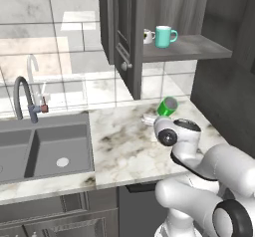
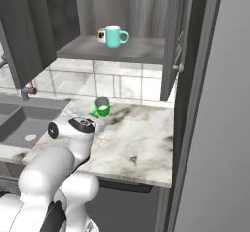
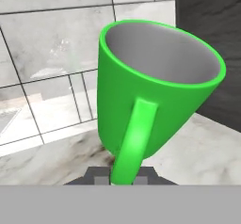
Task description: Pick the mug on the counter and place it in the cabinet with the handle facing the right, like the mugs already inside.
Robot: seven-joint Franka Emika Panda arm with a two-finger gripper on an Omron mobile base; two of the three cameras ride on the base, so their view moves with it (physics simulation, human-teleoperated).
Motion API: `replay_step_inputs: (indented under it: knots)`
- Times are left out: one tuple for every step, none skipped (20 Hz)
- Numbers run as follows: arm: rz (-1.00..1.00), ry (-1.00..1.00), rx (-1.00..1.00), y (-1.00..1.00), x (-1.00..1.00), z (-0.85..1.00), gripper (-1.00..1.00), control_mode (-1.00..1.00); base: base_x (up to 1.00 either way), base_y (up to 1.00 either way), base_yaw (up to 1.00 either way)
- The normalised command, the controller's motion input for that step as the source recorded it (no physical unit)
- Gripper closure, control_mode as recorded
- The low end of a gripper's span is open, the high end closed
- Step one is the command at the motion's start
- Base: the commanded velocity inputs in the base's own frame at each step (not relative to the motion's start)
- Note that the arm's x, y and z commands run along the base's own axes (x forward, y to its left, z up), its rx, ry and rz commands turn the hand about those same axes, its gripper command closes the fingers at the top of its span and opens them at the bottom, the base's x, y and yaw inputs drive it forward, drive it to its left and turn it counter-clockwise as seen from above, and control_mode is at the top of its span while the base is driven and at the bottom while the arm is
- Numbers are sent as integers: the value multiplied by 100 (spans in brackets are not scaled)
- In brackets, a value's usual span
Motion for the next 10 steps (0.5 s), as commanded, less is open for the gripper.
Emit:
replay_step_inputs:
  knots:
    - [0,0,-4,6,-14,19,100,-100,0,0,0]
    - [0,0,-4,9,-16,19,100,-100,0,0,0]
    - [0,0,-4,9,-16,17,100,-100,0,0,0]
    - [0,0,-4,7,-16,21,100,-100,0,0,0]
    - [0,0,-2,6,-17,22,100,-100,0,0,0]
    - [0,0,-1,4,-16,21,100,-100,0,0,0]
    - [0,0,0,3,-19,25,100,-100,0,0,0]
    - [0,0,0,1,-17,31,100,-100,0,0,0]
    - [2,0,0,3,-25,24,100,-100,0,0,0]
    - [2,1,0,0,-16,31,100,-100,0,0,0]
